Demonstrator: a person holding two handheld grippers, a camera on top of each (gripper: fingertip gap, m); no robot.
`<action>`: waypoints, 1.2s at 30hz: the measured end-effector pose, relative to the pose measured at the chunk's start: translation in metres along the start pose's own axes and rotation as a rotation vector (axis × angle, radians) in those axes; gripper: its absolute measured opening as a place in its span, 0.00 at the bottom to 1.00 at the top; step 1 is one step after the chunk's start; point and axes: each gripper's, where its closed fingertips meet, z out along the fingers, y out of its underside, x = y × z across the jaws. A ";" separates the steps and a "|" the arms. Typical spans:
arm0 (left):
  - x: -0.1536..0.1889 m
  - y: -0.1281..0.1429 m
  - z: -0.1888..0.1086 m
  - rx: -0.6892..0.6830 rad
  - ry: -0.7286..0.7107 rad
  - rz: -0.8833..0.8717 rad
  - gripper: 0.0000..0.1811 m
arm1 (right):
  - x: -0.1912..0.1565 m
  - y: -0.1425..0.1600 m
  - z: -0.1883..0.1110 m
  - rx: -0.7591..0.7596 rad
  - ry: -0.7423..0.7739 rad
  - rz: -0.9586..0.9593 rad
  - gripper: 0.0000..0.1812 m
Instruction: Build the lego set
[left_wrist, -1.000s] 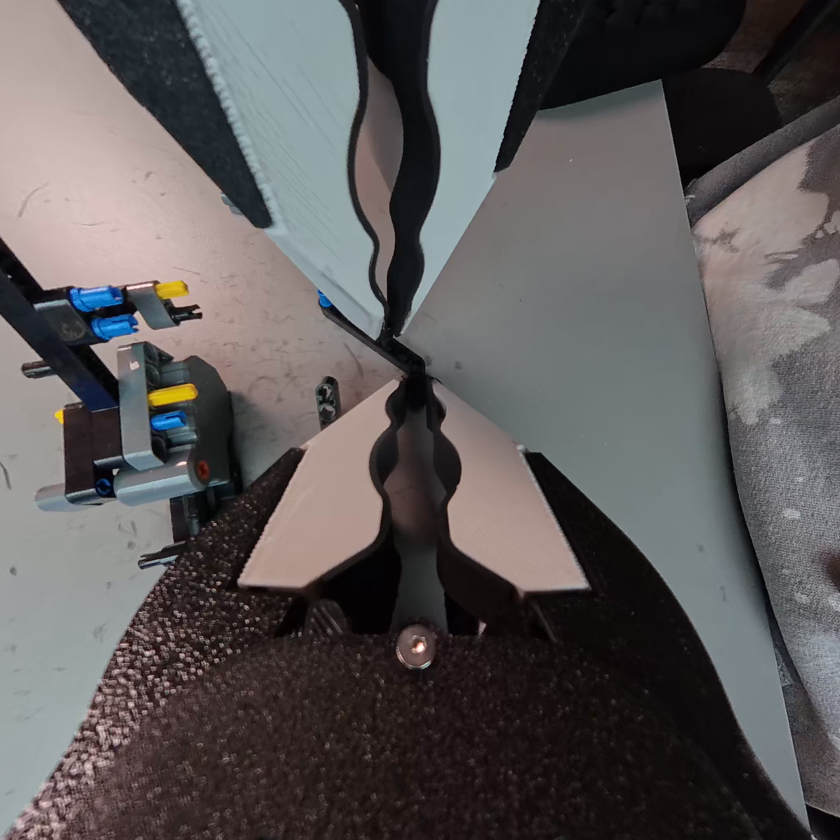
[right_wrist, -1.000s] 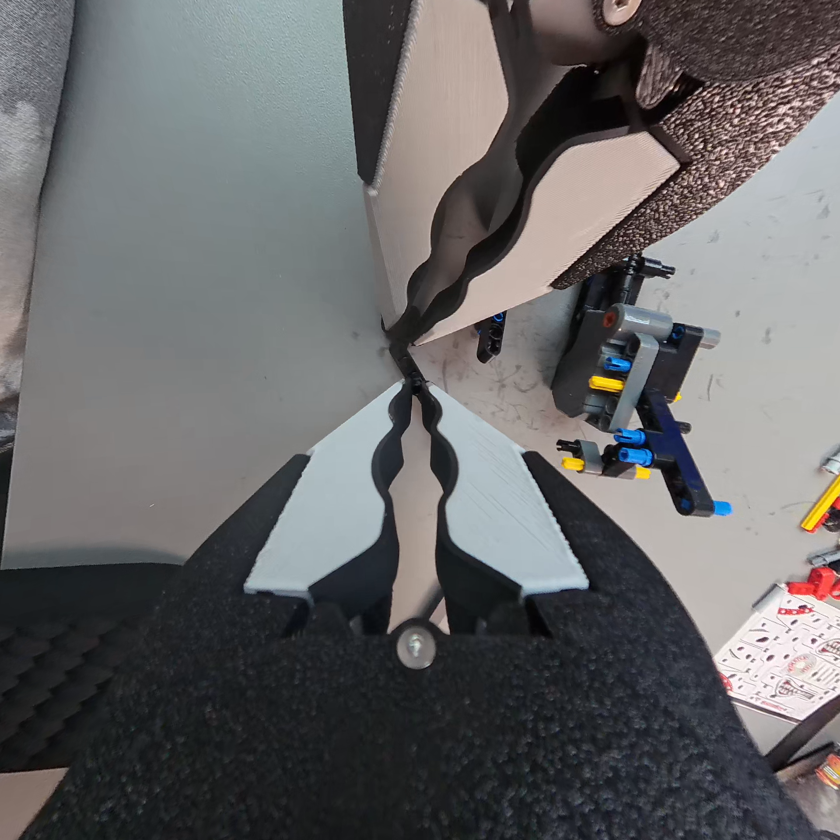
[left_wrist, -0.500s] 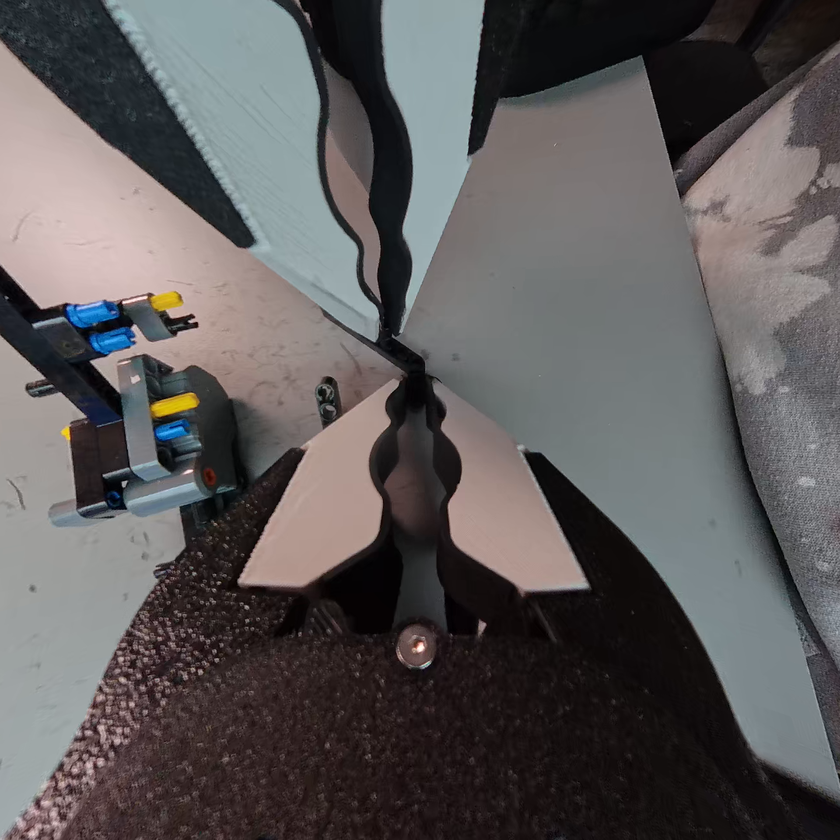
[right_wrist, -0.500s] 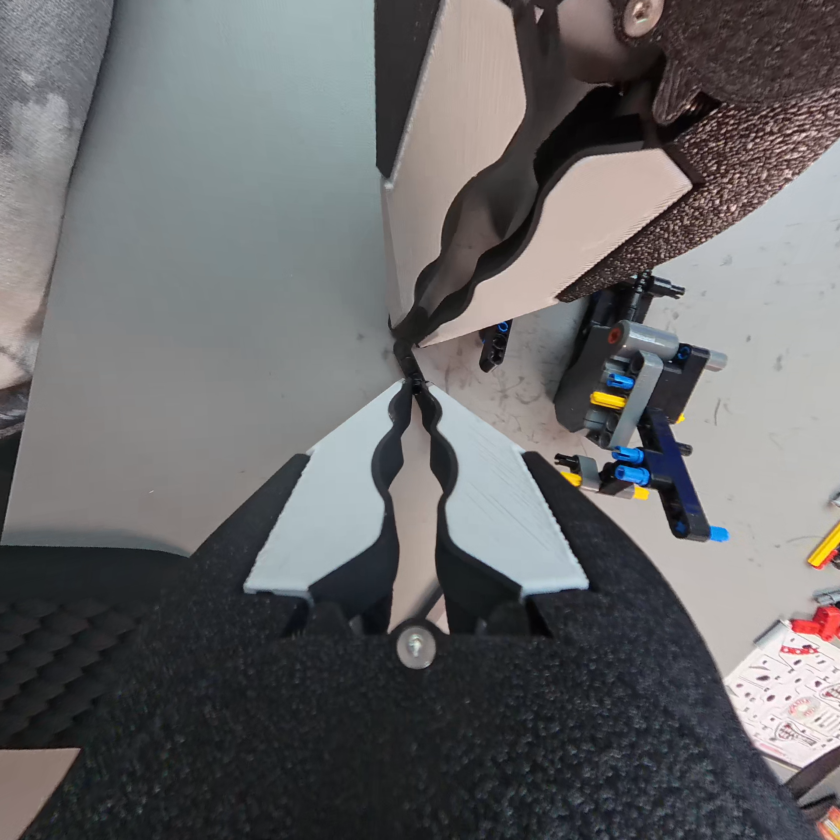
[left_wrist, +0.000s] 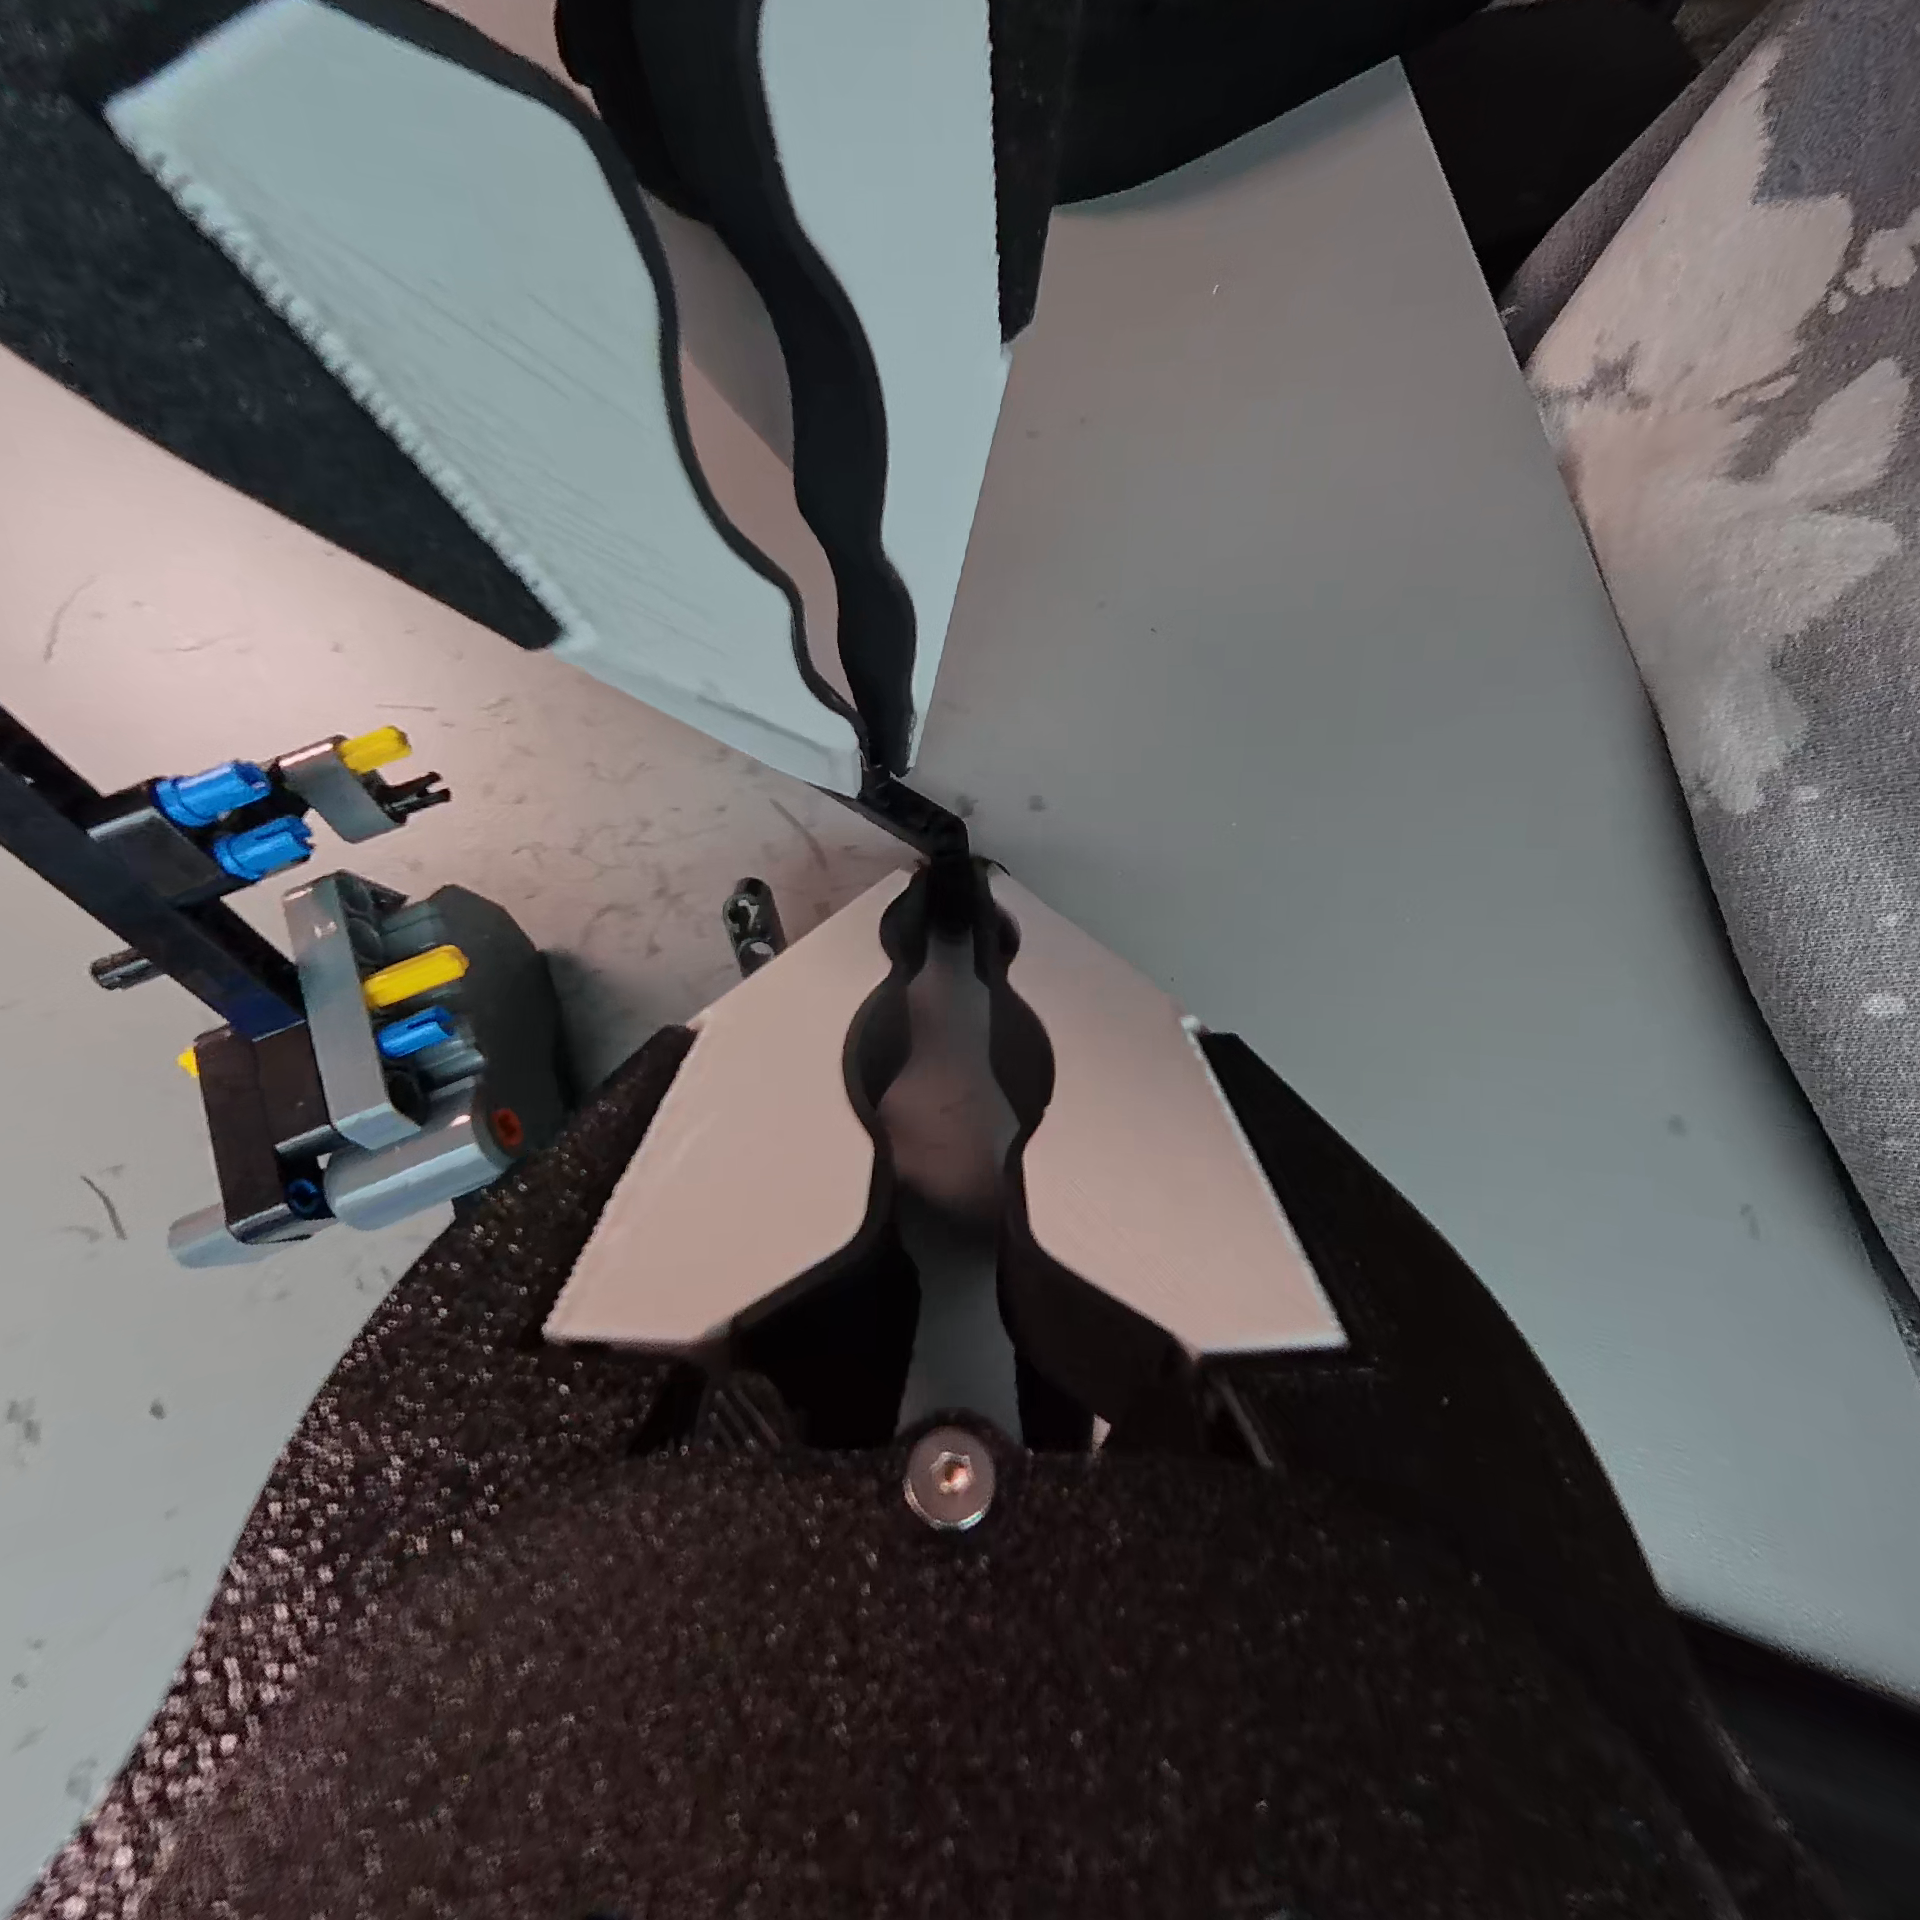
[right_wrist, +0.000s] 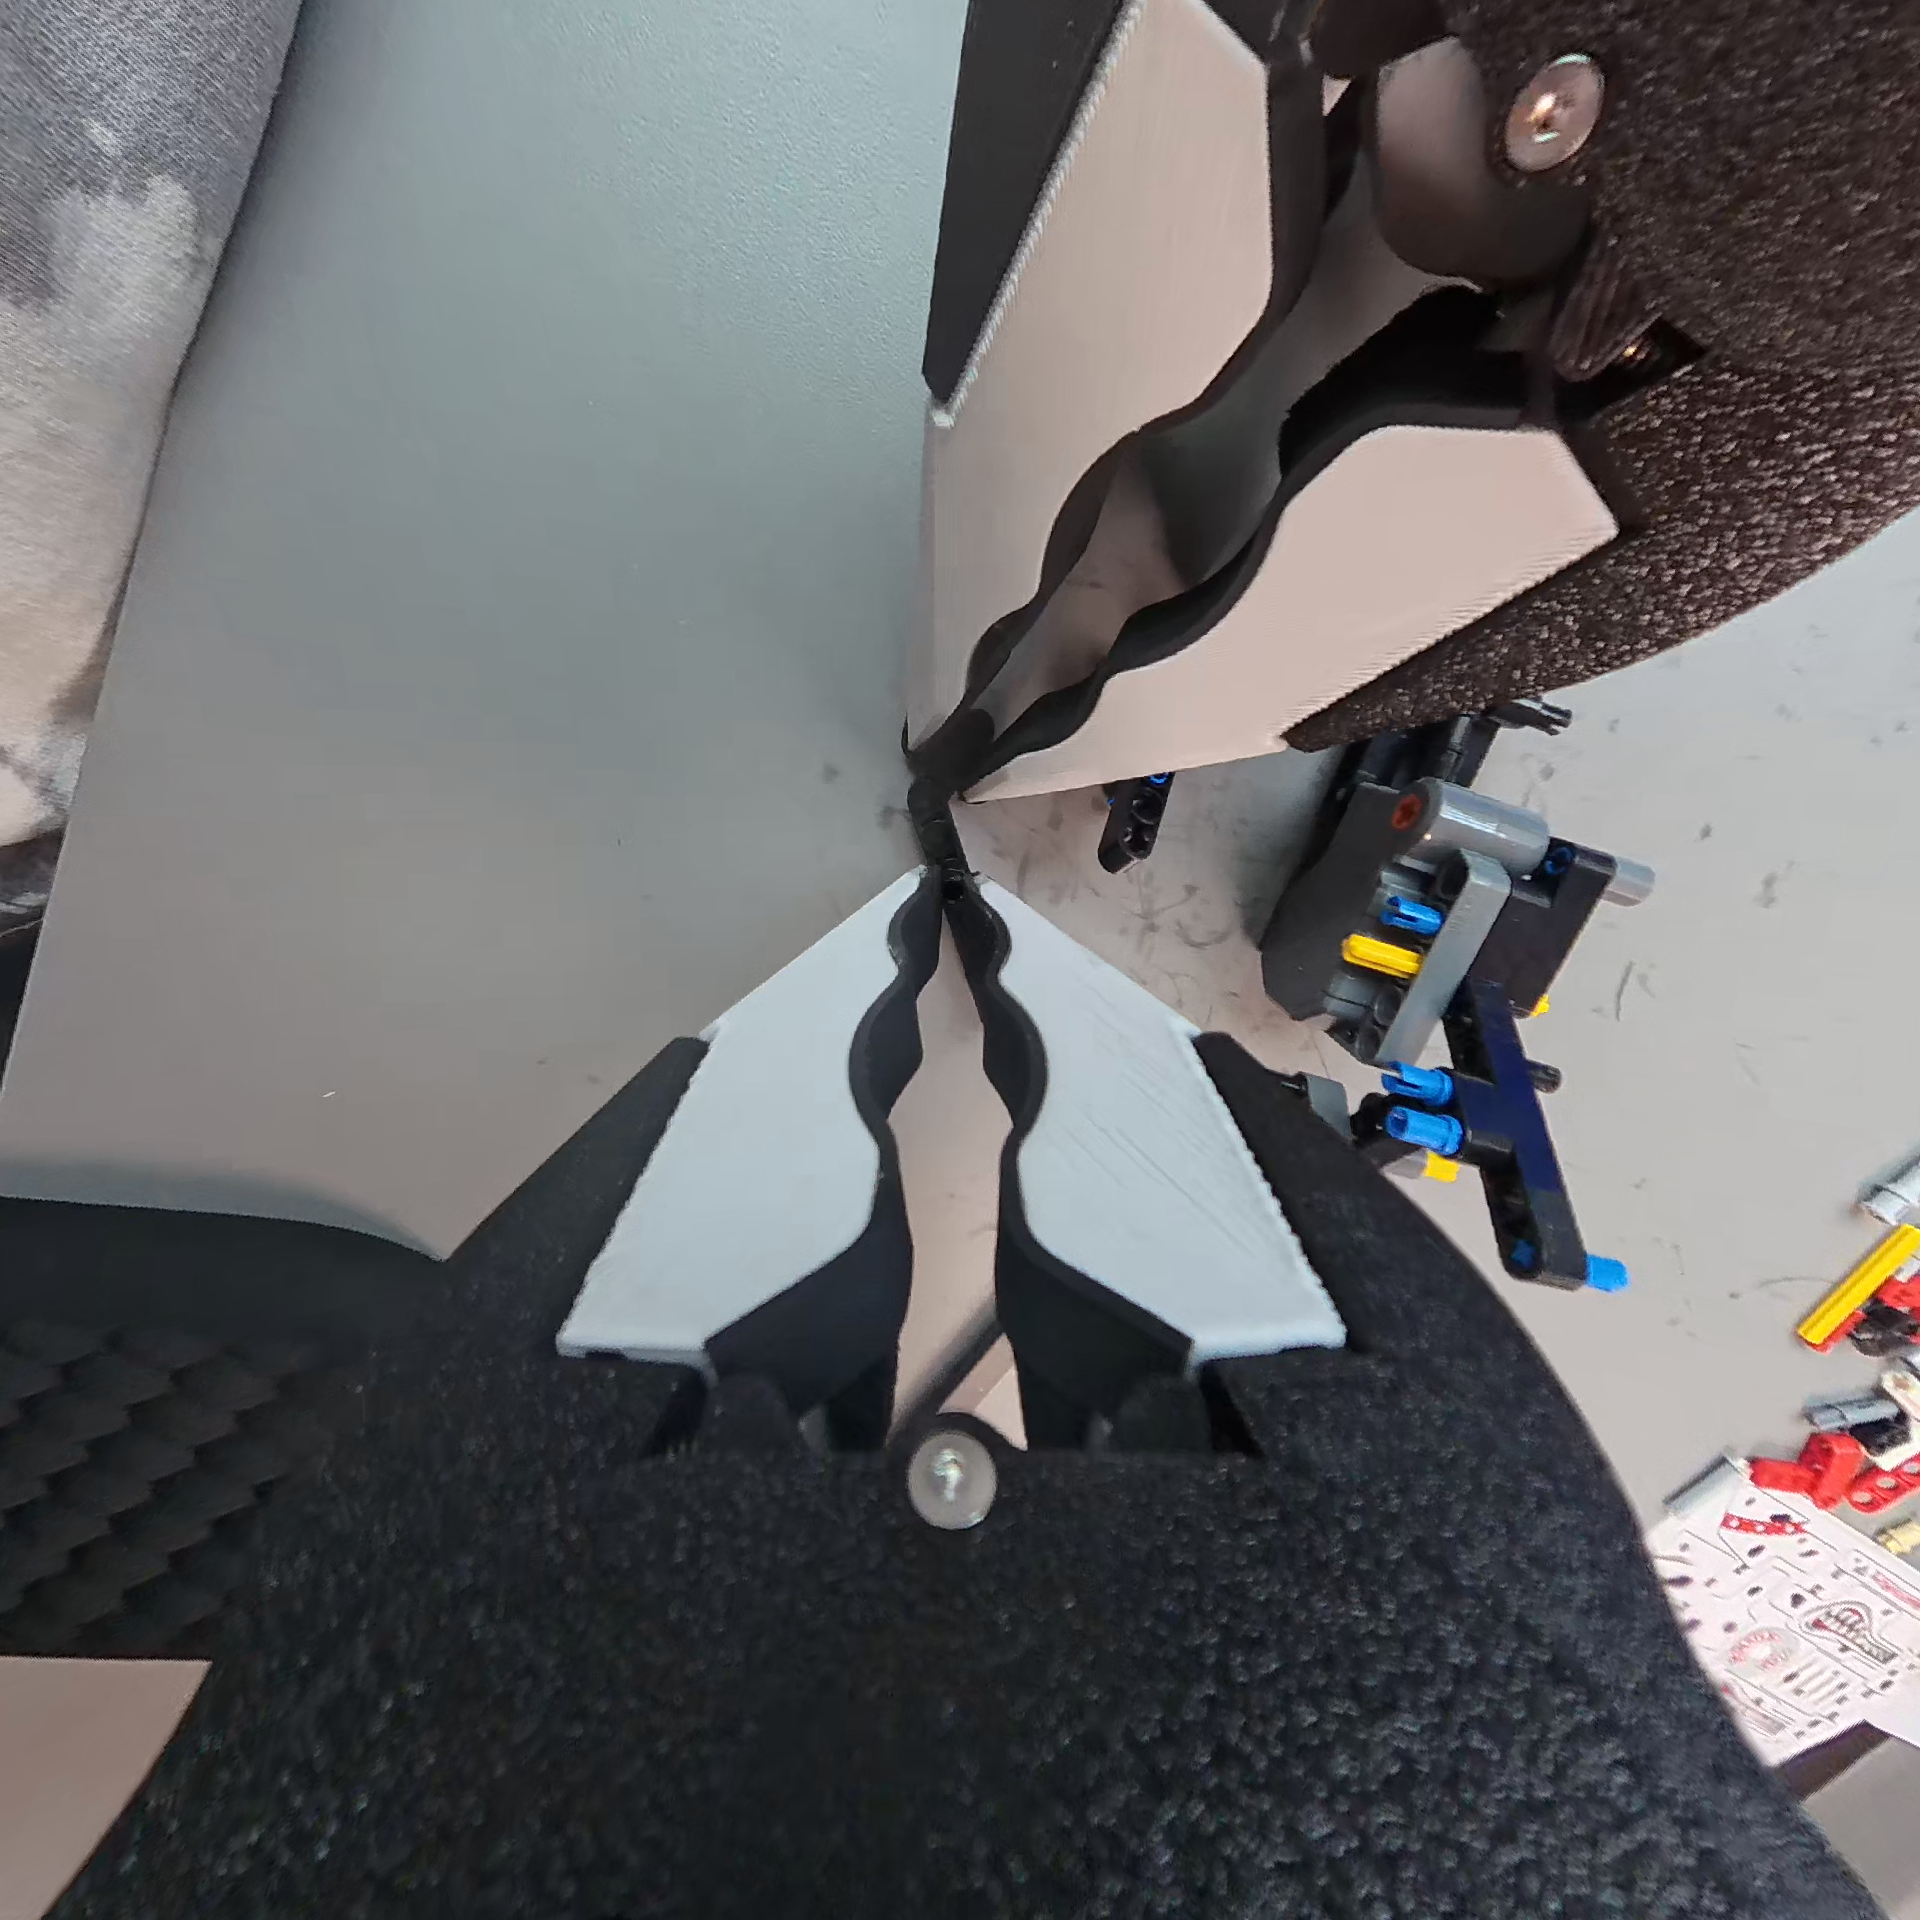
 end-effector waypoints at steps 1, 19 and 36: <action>0.000 0.000 0.000 0.000 -0.001 0.001 0.04 | 0.000 0.000 0.000 0.001 -0.002 -0.003 0.02; 0.002 -0.001 0.001 0.002 0.025 0.045 0.04 | -0.002 -0.011 -0.005 0.307 -0.028 0.180 0.02; -0.003 -0.046 -0.034 0.322 0.032 -0.084 0.14 | 0.016 -0.042 -0.072 0.978 0.159 0.527 0.02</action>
